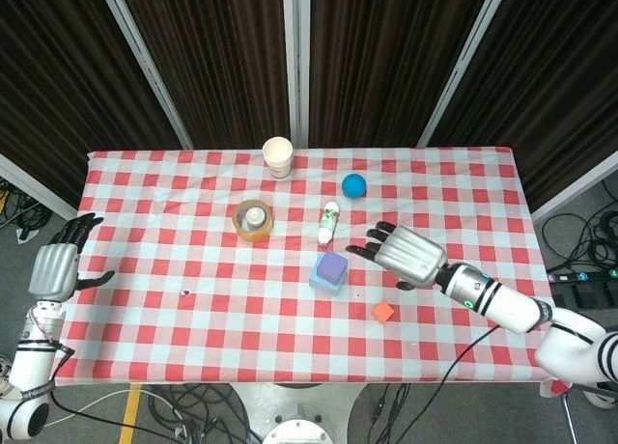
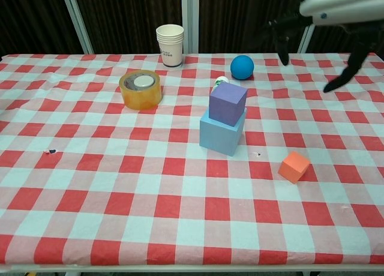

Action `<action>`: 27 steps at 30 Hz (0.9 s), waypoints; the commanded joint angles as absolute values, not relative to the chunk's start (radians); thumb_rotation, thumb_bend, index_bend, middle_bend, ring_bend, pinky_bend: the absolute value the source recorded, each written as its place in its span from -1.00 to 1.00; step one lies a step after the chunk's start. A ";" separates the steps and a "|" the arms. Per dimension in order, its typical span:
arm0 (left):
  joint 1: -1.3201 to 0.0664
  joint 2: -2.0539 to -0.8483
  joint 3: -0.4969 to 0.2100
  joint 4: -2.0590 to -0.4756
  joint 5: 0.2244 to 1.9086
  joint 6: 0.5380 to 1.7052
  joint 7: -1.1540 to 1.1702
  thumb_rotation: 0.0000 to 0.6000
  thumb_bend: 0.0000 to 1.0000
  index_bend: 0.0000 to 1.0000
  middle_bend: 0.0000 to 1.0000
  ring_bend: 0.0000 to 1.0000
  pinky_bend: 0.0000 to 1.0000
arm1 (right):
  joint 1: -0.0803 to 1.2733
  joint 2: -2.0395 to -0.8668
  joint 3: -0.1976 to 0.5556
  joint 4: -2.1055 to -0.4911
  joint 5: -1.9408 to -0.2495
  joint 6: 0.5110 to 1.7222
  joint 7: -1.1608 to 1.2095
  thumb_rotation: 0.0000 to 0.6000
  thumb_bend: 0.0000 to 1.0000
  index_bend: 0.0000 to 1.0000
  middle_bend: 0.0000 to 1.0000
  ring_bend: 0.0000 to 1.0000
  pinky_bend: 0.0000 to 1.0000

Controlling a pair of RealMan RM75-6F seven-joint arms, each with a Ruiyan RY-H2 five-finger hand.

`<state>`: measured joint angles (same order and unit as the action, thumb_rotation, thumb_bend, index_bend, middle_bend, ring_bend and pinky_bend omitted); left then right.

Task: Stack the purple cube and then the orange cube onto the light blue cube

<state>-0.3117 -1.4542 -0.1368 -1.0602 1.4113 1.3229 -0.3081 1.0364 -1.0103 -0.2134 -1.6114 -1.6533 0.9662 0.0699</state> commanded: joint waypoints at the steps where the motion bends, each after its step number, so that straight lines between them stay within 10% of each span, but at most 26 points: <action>1: -0.312 -1.453 -0.135 -1.066 1.418 1.329 -0.310 1.00 -0.79 -0.54 -0.52 -0.67 -0.43 | 0.934 -1.013 -0.230 -1.683 -1.563 0.926 -0.053 1.00 -1.00 -0.72 -0.20 -0.57 -0.54; 27: -0.312 -1.454 -0.130 -1.066 1.430 1.341 -0.333 1.00 -0.79 -0.53 -0.52 -0.67 -0.43 | 0.819 -1.302 -0.168 -1.462 -1.637 0.864 -0.082 1.00 -0.98 -0.42 -0.18 -0.57 -0.49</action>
<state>-0.3123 -1.4541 -0.1297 -1.0665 1.4298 1.3416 -0.3329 0.8173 -1.2982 -0.1695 -1.4652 -1.6331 0.8677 -0.0849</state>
